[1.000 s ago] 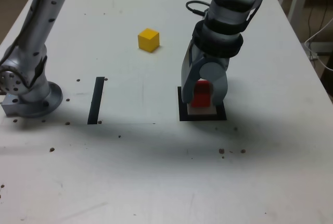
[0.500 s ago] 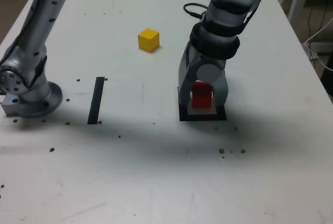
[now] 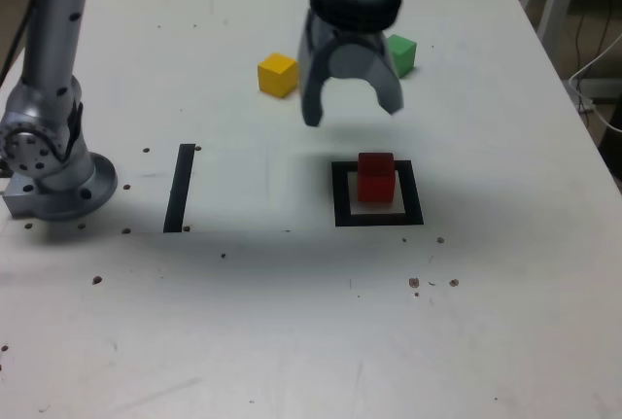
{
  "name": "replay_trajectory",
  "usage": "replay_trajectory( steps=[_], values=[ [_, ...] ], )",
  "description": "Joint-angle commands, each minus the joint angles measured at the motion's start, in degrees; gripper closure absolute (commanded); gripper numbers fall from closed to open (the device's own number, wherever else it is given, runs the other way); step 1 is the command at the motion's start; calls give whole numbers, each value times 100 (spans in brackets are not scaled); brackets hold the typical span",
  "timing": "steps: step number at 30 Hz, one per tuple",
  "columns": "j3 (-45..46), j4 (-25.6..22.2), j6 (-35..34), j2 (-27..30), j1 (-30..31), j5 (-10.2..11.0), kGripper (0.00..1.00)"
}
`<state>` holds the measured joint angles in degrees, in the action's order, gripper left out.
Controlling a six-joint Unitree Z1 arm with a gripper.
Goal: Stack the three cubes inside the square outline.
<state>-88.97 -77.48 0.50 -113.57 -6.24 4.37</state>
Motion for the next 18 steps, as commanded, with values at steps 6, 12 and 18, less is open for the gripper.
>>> replay_trajectory(
  steps=[6, 12, 18],
  values=[
    [487, 22, 401, 407, -763, 155, 3],
    [742, 145, 400, 473, -1380, 138, 3],
    [865, 269, 126, 456, -1916, 98, 3]
  ],
)
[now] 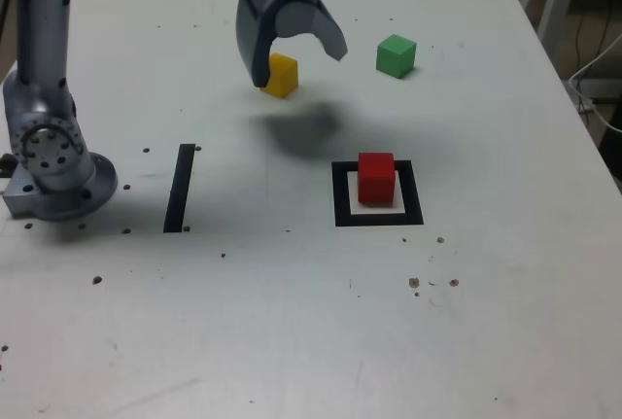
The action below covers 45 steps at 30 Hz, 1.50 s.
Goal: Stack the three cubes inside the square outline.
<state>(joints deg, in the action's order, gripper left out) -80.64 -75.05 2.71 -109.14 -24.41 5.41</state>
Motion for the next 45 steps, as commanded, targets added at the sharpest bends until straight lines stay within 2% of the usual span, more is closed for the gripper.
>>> replay_trajectory(
  steps=[1, 11, 21, 27, 31, 33, 36, 38, 40, 45],
  values=[
    [45, 43, -167, 10, -172, -3, 3],
    [103, 243, -490, -226, -859, -34, 3],
    [152, 515, -403, -689, -1363, -189, 4],
    [106, 523, -280, -860, -1449, -280, 9],
    [89, 500, -254, -893, -1451, -310, 21],
    [86, 491, -247, -895, -1447, -311, 33],
    [88, 532, -221, -898, -1427, -287, 57],
    [95, 567, -201, -898, -1415, -277, 66],
    [110, 594, -184, -898, -1409, -278, 69],
    [142, 601, -174, -899, -1393, -298, 70]
  ],
)
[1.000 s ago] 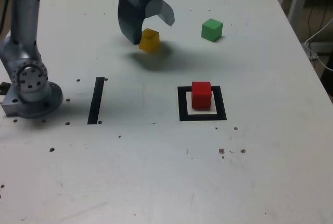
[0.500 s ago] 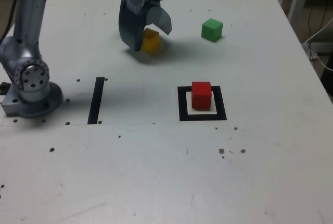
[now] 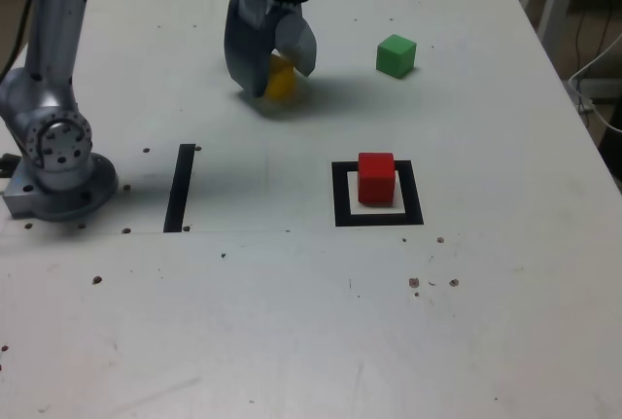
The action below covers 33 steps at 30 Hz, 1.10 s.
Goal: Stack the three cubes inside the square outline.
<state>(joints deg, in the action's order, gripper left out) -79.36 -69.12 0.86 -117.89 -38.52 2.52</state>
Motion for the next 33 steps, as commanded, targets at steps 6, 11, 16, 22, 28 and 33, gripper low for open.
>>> replay_trajectory(
  steps=[6, 11, 16, 22, 28, 33],
  values=[
    [58, 0, 12, -20, 29, -31, 70],
    [80, -11, 26, -2, 36, -41, 70],
    [85, -40, 64, 52, 120, -35, 70],
    [-178, -288, 177, 227, 551, 9, 70],
    [-606, -622, 204, 289, 1231, 5, 70],
    [-1025, -915, 209, 329, 1801, -9, 70]
  ],
)
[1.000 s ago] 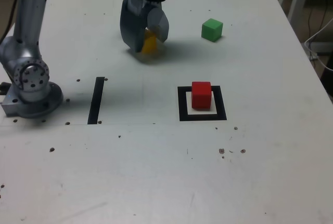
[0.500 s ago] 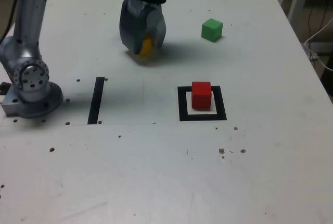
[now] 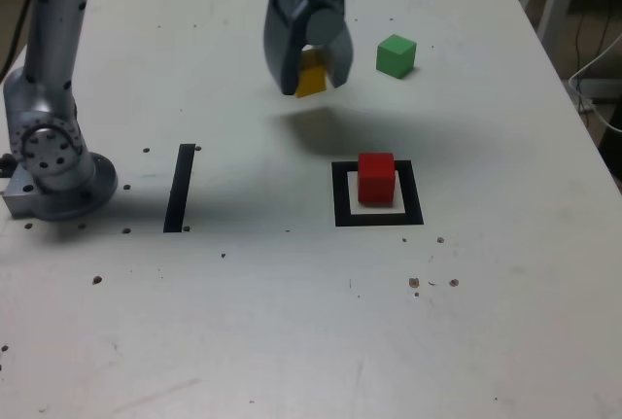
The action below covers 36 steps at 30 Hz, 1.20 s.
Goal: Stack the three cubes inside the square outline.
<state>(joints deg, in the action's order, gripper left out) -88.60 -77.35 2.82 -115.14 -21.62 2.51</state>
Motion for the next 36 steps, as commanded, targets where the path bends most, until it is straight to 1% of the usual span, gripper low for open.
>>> replay_trajectory(
  steps=[1, 6, 13, 18, 23, 36],
  values=[
    [-184, -156, 15, 60, 215, -13, 70],
    [-530, -428, 23, 64, 720, -84, 70],
    [-807, -657, 4, 49, 1347, -257, 70],
    [-897, -719, -51, -8, 1748, -366, 70],
    [-907, -710, -151, -68, 2023, -448, 70],
    [-1088, -675, -347, -326, 2407, -448, 70]
  ],
)
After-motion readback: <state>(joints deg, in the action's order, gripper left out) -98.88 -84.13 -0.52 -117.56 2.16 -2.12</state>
